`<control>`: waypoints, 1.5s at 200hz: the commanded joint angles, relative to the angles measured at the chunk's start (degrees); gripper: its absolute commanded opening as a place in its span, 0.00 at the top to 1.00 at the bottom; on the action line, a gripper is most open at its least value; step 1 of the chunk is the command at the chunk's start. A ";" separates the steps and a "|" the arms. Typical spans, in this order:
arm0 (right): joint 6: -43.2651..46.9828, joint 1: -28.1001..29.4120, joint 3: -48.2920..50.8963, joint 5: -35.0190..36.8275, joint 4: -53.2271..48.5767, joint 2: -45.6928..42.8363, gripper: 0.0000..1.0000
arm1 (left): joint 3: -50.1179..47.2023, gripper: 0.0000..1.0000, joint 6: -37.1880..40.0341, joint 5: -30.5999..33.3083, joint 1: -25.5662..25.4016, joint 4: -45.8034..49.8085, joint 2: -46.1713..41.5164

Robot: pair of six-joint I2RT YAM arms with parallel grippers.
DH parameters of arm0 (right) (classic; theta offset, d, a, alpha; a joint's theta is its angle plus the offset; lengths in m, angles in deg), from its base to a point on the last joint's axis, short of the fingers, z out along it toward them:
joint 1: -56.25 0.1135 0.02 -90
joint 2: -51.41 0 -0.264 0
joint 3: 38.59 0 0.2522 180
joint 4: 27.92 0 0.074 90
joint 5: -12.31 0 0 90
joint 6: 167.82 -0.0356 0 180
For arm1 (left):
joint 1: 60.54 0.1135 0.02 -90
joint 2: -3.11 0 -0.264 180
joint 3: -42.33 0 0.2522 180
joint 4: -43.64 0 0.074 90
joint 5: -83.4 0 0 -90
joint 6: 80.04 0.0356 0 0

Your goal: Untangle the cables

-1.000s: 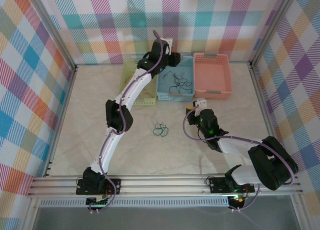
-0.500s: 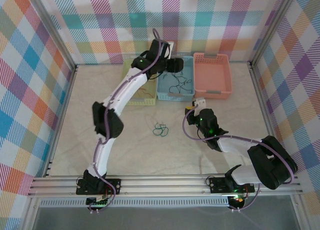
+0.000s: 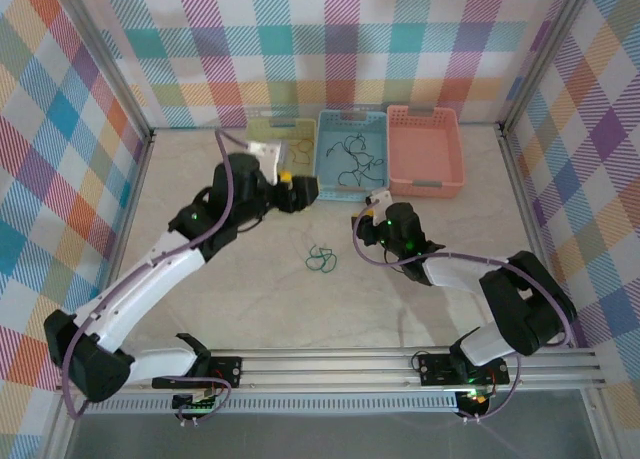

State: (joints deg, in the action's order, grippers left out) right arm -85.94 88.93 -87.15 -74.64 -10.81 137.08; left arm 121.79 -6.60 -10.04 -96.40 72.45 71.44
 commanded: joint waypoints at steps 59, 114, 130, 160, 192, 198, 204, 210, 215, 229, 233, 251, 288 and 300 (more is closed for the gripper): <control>3.85 0.84 -11.68 -21.02 -14.26 9.90 0.57 | -27.97 0.26 -3.60 4.60 0.35 -10.76 -14.61; 3.87 1.14 -15.90 -27.90 -19.46 13.85 0.54 | -33.18 0.27 -4.41 3.97 0.52 -16.38 -14.92; 3.99 1.40 -17.61 -30.34 -21.76 15.51 0.54 | -33.89 0.27 -4.98 4.29 0.52 -16.51 -15.75; 4.23 1.68 -20.05 -32.57 -25.09 17.59 0.54 | -33.85 0.28 -5.20 3.53 0.52 -15.76 -17.04; 4.93 1.72 -22.62 -34.82 -28.97 20.15 0.55 | -34.42 0.28 -5.09 4.31 0.52 -15.07 -17.80; 4.98 1.77 -23.06 -34.97 -29.68 20.60 0.55 | -34.40 0.28 -5.13 4.26 0.52 -15.05 -17.93; 5.00 1.77 -23.35 -34.98 -30.06 20.83 0.55 | -34.55 0.28 -5.14 4.08 0.55 -15.13 -18.04; 5.07 1.74 -23.60 -35.14 -30.46 21.11 0.55 | -34.57 0.28 -5.08 3.90 0.60 -15.36 -18.10; 5.17 1.72 -23.83 -35.53 -30.76 21.36 0.55 | -34.58 0.28 -5.16 3.83 0.53 -15.34 -18.06; 5.38 1.85 -24.24 -37.15 -31.00 21.86 0.55 | -34.50 0.28 -5.22 3.77 0.52 -15.19 -18.10; 5.42 1.85 -24.33 -37.31 -31.12 21.97 0.55 | -34.49 0.28 -5.22 3.84 0.52 -15.15 -18.11; 5.62 1.94 -24.86 -37.33 -32.03 22.47 0.58 | -34.58 0.28 -5.41 3.81 0.52 -15.13 -18.37; 5.82 1.92 -26.01 -38.07 -33.67 23.66 0.68 | -34.71 0.28 -5.39 4.10 0.52 -15.10 -18.52; 6.04 1.94 -26.10 -38.82 -33.75 23.71 0.70 | -34.76 0.28 -5.35 3.90 0.52 -15.32 -18.20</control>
State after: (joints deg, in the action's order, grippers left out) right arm -81.41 90.46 -111.72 -110.38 -42.76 159.97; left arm 88.02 -11.69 -6.04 -96.33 58.50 53.89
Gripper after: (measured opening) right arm 0.318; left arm 0.720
